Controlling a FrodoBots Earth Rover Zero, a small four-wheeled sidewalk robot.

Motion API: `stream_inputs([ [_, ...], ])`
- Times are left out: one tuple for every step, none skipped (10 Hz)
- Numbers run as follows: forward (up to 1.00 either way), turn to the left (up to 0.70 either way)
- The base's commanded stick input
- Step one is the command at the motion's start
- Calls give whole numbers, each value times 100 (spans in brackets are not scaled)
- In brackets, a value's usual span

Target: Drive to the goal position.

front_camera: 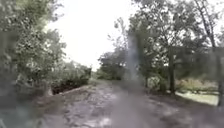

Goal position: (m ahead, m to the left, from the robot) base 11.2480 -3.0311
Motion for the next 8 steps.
stream_inputs([
  [59,1],
  [59,1],
  [59,1],
  [59,1],
  [59,1],
  [59,1],
  [59,1],
  [59,1],
])
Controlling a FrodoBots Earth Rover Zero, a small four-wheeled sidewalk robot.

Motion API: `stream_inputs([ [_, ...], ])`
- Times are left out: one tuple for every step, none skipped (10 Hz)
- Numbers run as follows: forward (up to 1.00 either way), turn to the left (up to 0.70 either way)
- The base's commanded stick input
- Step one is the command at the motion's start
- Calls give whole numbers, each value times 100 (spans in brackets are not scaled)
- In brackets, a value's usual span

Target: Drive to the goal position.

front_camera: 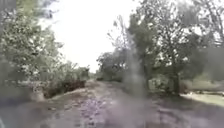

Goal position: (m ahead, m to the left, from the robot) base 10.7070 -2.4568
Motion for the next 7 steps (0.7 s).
stream_inputs([
  [59,1],
  [59,1],
  [59,1],
  [59,1],
  [59,1],
  [59,1],
  [59,1],
])
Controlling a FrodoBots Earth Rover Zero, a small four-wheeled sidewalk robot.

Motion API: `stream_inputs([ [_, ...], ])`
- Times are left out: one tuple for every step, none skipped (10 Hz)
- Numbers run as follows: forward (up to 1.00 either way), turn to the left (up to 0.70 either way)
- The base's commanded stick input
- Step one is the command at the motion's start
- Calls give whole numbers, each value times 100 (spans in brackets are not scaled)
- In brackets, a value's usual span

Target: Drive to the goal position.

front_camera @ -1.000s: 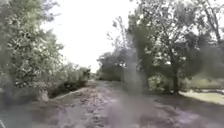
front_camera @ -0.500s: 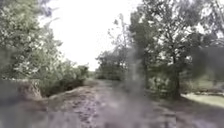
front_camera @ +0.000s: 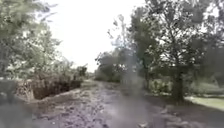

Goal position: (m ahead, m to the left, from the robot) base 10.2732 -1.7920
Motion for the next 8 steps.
stream_inputs([
  [59,1],
  [59,1],
  [59,1],
  [59,1],
  [59,1],
  [59,1],
  [59,1],
  [59,1],
])
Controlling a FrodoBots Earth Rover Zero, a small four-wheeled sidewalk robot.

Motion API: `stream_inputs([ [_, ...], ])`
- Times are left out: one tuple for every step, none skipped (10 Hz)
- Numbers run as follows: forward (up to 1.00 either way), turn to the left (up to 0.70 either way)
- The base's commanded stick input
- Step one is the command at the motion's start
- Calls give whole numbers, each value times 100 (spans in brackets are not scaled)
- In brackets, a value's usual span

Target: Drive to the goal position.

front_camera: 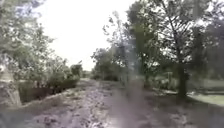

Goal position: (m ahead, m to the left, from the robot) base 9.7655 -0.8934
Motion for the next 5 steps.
stream_inputs([
  [59,1],
  [59,1],
  [59,1],
  [59,1],
  [59,1],
])
